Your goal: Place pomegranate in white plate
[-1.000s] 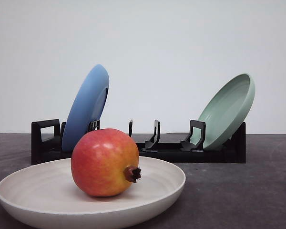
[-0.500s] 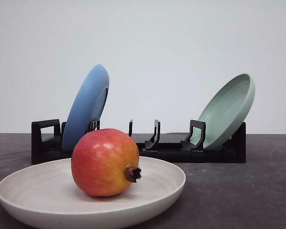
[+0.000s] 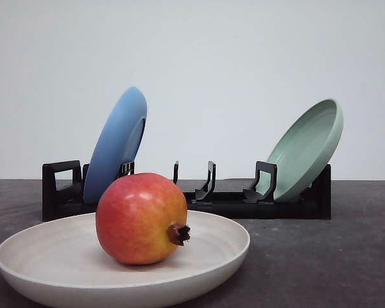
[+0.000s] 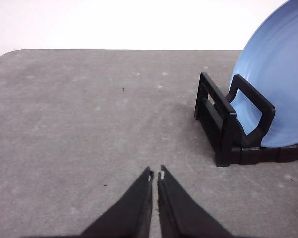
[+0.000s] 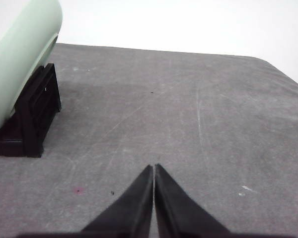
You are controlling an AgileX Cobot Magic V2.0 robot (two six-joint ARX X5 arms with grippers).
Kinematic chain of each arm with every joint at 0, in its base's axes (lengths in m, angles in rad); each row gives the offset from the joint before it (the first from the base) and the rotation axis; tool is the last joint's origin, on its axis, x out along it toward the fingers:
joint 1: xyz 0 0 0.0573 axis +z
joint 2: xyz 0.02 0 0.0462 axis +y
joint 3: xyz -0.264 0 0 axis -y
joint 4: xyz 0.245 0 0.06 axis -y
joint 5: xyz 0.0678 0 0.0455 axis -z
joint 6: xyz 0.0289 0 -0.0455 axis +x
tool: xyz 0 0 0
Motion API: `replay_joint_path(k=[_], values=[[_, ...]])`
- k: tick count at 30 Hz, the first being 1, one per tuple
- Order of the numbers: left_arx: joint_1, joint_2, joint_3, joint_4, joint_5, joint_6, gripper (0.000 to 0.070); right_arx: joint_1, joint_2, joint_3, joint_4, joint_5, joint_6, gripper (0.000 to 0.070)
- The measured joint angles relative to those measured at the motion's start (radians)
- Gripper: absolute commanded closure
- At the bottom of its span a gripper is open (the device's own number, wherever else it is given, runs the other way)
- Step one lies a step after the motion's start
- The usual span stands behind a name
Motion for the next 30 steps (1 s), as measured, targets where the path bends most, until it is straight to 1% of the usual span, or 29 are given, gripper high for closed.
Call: replay_joint_path(k=[30], values=[[0.000, 0.000, 0.000, 0.000, 0.000, 0.000, 0.0700, 0.000, 0.000, 0.000, 0.000, 0.000, 0.000, 0.0700]])
